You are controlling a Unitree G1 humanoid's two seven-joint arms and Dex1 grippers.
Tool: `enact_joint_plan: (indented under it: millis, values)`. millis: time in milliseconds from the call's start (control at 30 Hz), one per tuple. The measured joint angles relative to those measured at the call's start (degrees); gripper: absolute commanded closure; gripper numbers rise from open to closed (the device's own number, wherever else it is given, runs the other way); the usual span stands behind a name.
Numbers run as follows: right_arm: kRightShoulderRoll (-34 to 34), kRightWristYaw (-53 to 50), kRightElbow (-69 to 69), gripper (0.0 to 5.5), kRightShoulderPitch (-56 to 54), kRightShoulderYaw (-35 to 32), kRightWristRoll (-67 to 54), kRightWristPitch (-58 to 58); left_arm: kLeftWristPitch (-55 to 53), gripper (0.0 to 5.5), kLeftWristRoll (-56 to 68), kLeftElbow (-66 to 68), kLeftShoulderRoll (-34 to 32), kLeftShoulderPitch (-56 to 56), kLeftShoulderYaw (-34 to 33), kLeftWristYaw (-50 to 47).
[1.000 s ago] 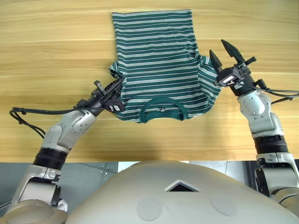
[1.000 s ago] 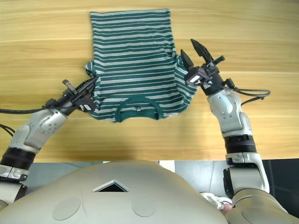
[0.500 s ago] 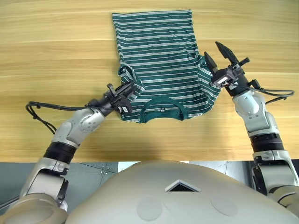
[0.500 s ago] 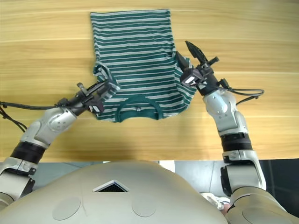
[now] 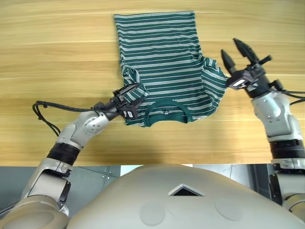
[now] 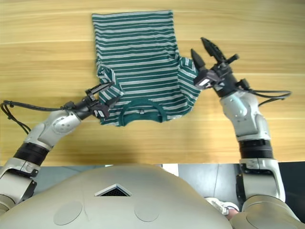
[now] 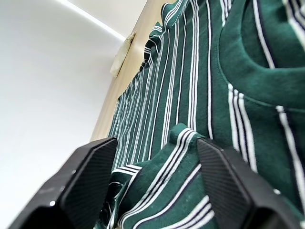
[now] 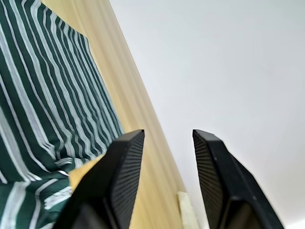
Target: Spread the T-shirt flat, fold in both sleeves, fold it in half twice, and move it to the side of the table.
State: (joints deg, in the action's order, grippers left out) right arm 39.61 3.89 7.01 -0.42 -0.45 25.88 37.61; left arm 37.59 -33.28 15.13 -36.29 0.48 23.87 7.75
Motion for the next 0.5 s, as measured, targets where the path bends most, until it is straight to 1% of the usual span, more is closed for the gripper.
enact_joint_plan:
  millis: [67,100,133,233,333,433,500]
  values:
    - [1.3,0.2,-2.3,3.64,1.7,-2.2,-0.3,-0.3,-0.1,1.68,0.1,-1.4,-0.9,1.4,-0.8,-0.3]
    - [1.7,0.3,-2.7,3.64,2.3,-3.1,-0.4,-0.7,-0.2,1.65,-0.1,-2.3,-1.5,2.4,-1.8,-0.9]
    - [1.7,0.3,-2.7,3.64,2.4,-3.4,-0.5,-1.0,-0.4,1.51,-0.3,-3.6,-1.8,3.4,-3.0,-1.9]
    - [1.3,0.4,-2.1,3.64,2.6,-3.0,-0.7,-1.0,-0.8,1.51,-0.3,-8.6,-0.5,6.1,-9.1,-8.3]
    - [0.6,0.3,-0.4,3.64,2.4,-2.0,-0.5,-1.0,-2.2,1.51,3.6,-13.1,3.9,4.2,-16.1,-14.6]
    - [0.4,-0.4,1.5,3.64,2.5,-2.0,0.1,-1.0,-7.0,1.51,1.6,-13.0,5.0,5.1,-19.8,-17.0]
    - [0.4,-0.9,2.4,3.64,2.9,-2.1,0.2,-1.0,-9.1,1.51,0.9,-12.2,5.0,6.7,-20.6,-17.3]
